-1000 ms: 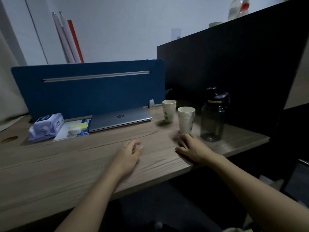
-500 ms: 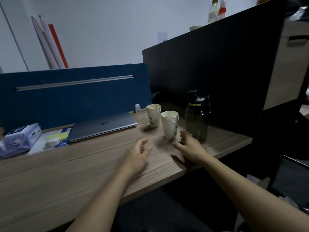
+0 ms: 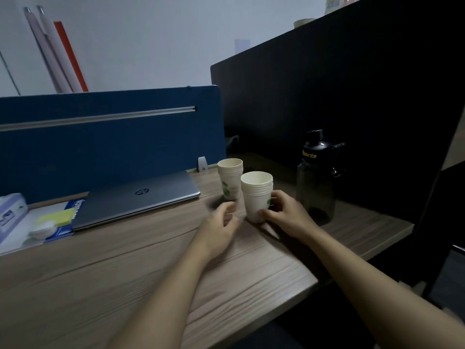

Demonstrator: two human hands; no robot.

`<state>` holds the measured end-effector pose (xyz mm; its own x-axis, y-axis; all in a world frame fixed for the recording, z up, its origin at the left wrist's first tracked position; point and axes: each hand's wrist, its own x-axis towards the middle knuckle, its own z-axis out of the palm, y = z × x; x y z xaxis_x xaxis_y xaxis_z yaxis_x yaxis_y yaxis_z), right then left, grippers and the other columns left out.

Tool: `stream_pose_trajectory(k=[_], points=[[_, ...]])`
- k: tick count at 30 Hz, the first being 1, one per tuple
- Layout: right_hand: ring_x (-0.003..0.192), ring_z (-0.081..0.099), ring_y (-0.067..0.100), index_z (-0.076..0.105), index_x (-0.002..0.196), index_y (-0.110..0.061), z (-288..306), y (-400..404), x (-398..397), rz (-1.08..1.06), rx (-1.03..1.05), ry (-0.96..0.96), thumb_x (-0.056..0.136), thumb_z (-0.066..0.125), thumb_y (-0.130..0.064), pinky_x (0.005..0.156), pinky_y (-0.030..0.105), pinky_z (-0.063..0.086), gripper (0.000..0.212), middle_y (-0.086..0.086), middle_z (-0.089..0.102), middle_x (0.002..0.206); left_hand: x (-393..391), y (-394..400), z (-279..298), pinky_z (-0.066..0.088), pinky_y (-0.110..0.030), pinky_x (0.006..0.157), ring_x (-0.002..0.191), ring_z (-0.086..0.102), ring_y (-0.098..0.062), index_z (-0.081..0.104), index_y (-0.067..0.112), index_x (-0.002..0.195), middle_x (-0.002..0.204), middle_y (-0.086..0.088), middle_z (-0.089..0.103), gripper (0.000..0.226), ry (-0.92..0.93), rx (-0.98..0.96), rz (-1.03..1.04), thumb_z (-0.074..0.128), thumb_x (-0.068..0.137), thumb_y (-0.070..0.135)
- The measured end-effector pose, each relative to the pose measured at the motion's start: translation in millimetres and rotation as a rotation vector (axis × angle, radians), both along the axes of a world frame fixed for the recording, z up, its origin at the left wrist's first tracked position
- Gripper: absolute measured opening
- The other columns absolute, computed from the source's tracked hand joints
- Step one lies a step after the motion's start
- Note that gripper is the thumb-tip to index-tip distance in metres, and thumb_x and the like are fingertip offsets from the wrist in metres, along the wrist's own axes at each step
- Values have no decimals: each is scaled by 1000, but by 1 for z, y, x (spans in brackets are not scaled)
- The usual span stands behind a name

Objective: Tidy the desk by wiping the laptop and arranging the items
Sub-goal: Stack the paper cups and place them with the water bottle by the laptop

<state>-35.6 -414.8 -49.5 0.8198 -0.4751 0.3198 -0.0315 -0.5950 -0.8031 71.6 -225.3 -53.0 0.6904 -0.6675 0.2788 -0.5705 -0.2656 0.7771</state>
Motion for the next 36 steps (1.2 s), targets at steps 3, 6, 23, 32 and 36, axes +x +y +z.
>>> stream_pose_trajectory(k=[3, 6, 23, 32, 36], points=[[90, 65, -8, 60, 108, -36, -1, -1, 16, 10, -21, -13, 72, 77, -37, 81, 21, 51, 40, -17, 70, 99, 11, -17, 0, 46, -31, 101, 110, 60, 0, 55, 27, 128, 123, 10, 64, 37, 34, -7, -19, 61, 92, 33], [91, 66, -5, 62, 111, -28, -2, -4, 27, 21, -2, -50, 74, 78, -35, 82, 23, 53, 41, -13, 71, 103, 18, -25, 1, 44, -31, 104, 111, 58, 3, 51, 27, 135, 125, 11, 62, 45, 78, -70, -7, 60, 91, 30], [106, 66, 11, 60, 126, -16, 94, -1, 86, 29, -5, -353, 85, 72, -31, 93, 42, 55, 46, -3, 70, 115, 60, -35, 100, 46, -28, 95, 112, 58, 0, 48, 34, 137, 108, 30, 59, 50, -6, -280, -16, 54, 90, 18], [103, 66, 9, 62, 120, -18, 89, -11, 125, 3, -3, -265, 83, 75, -30, 90, 35, 56, 41, -5, 70, 111, 98, -52, 95, 43, -19, 90, 110, 52, 1, 44, 25, 140, 118, 20, 55, 51, 80, -222, -43, 62, 92, 18], [106, 63, 9, 59, 122, -22, 76, -13, 134, 13, -10, -193, 86, 71, -32, 91, 32, 53, 40, -5, 68, 116, 111, -51, 81, 41, -40, 108, 127, 50, -11, 44, 22, 142, 139, 4, 54, 52, 94, -186, -55, 60, 93, 14]])
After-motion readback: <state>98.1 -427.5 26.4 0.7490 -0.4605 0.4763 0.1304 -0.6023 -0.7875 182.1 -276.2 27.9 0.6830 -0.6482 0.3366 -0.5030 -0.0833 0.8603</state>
